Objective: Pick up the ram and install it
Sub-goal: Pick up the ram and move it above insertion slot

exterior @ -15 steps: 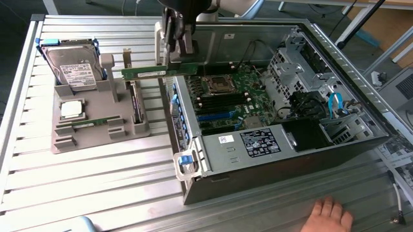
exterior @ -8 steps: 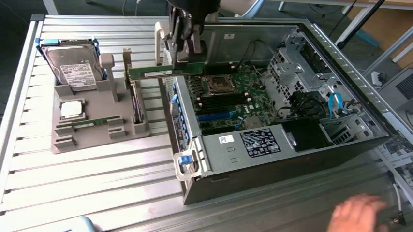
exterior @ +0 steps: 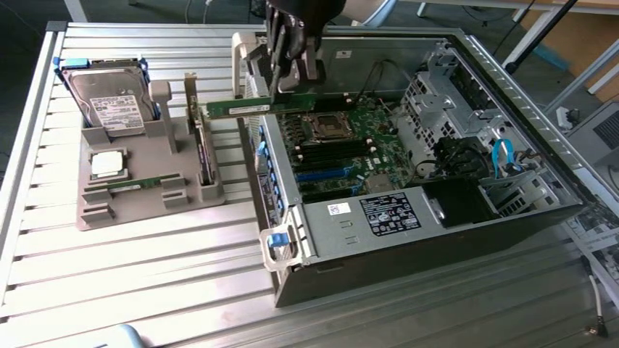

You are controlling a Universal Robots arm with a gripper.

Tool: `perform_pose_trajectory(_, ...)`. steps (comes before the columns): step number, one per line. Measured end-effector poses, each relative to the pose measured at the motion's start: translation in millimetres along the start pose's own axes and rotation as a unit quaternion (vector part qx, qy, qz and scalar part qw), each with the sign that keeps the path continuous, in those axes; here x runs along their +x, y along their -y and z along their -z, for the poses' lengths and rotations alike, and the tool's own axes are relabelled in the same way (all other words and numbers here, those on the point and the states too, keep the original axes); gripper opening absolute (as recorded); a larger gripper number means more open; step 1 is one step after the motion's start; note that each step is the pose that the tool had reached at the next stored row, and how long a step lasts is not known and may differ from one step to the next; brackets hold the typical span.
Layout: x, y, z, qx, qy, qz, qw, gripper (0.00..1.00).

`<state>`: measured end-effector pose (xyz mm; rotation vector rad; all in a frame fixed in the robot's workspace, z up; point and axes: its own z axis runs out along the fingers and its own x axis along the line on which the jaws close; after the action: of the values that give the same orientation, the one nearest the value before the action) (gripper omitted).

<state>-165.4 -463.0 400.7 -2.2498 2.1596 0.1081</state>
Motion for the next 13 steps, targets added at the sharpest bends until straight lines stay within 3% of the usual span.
perform_pose_trajectory(13,0.9,21.7,0.8,0.0,0.0,0.0,1.0,0.12)
